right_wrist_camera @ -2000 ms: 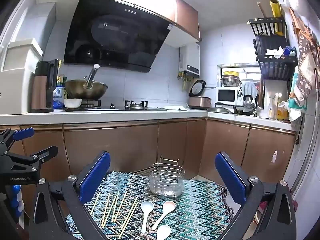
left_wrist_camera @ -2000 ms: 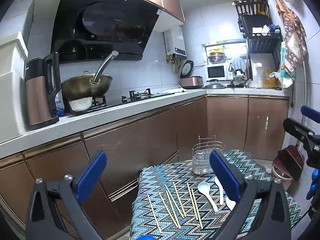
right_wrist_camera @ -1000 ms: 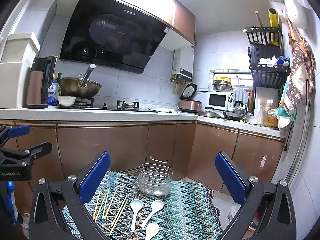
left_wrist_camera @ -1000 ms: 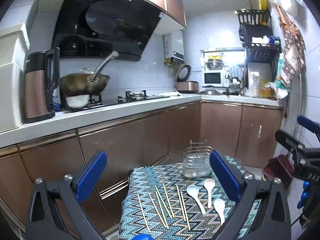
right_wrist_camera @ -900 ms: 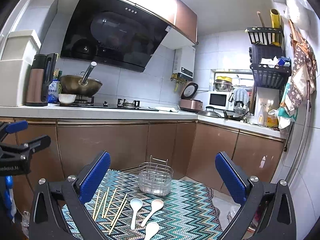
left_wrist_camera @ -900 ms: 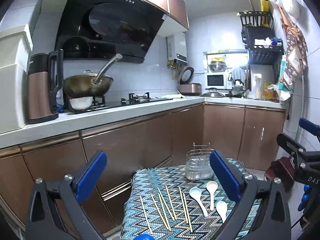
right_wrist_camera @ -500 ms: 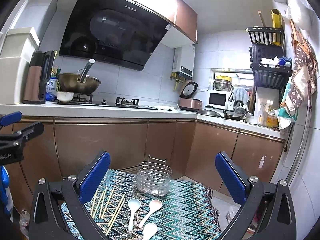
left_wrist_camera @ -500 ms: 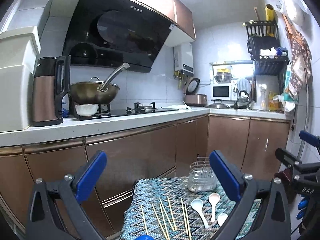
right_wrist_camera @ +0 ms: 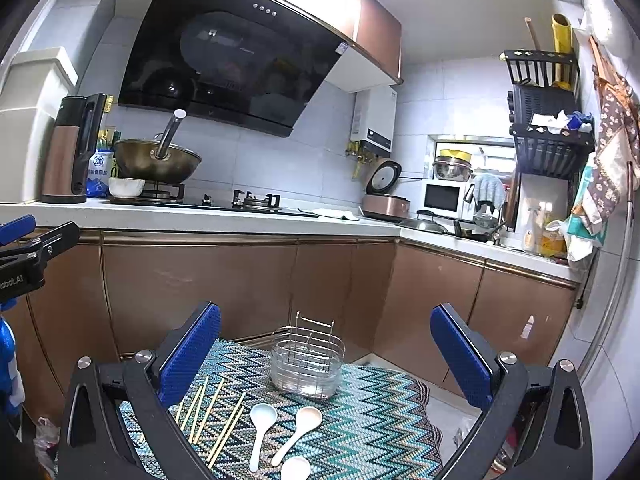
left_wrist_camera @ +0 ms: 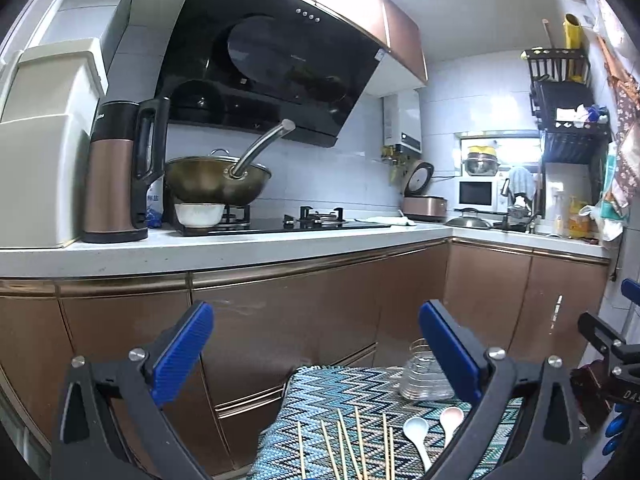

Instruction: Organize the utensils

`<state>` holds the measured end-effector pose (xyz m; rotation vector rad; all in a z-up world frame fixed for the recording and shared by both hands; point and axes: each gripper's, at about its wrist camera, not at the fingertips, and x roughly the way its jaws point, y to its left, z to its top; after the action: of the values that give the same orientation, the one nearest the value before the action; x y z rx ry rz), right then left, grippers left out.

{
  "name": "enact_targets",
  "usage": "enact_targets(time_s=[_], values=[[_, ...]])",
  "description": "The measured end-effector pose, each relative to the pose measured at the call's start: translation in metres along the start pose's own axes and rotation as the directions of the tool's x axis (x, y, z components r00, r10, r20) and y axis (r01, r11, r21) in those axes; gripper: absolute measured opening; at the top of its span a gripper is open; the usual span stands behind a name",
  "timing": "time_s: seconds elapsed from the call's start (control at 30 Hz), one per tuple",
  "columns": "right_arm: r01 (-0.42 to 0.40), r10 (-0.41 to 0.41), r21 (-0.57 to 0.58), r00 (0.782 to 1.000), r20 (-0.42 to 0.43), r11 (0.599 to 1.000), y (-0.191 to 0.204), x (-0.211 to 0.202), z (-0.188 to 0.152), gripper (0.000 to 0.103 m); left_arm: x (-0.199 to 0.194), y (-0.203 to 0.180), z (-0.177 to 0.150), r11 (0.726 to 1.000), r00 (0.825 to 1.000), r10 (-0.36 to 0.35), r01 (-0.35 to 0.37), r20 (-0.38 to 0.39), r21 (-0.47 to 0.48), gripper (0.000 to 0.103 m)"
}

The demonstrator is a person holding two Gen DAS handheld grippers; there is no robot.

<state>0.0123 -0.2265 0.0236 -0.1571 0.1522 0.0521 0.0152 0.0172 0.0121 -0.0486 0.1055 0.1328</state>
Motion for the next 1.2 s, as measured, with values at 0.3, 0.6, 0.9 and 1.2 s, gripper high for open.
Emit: enact_targets(time_s=[0.3, 0.6, 0.9, 1.2], values=[[-0.028, 0.028, -0.012, 0.998, 0.052, 1.0, 0.002, 0.015, 0.005, 0.103, 0.038, 0.002, -0.005, 1.0, 0.998, 0.02, -0.019, -0.057, 0.023, 0.103], [-0.061, 0.062, -0.075, 0.998, 0.018, 0.995, -0.007, 0.05, 0.02, 0.103, 0.082, 0.024, 0.016, 1.0, 0.993, -0.006, 0.004, -0.114, -0.014, 0.103], [-0.225, 0.233, 0.059, 0.942, -0.24, 0.972, -0.029, 0.135, -0.033, 0.095, 0.17, 0.023, -0.061, 0.978, 0.86, -0.206, 0.161, -0.468, -0.135, 0.103], [-0.257, 0.378, 0.291, 0.768, -0.517, 0.921, -0.06, 0.229, -0.139, 0.053, 0.266, -0.009, -0.147, 0.955, 0.607, -0.298, 0.192, -0.737, -0.227, 0.101]])
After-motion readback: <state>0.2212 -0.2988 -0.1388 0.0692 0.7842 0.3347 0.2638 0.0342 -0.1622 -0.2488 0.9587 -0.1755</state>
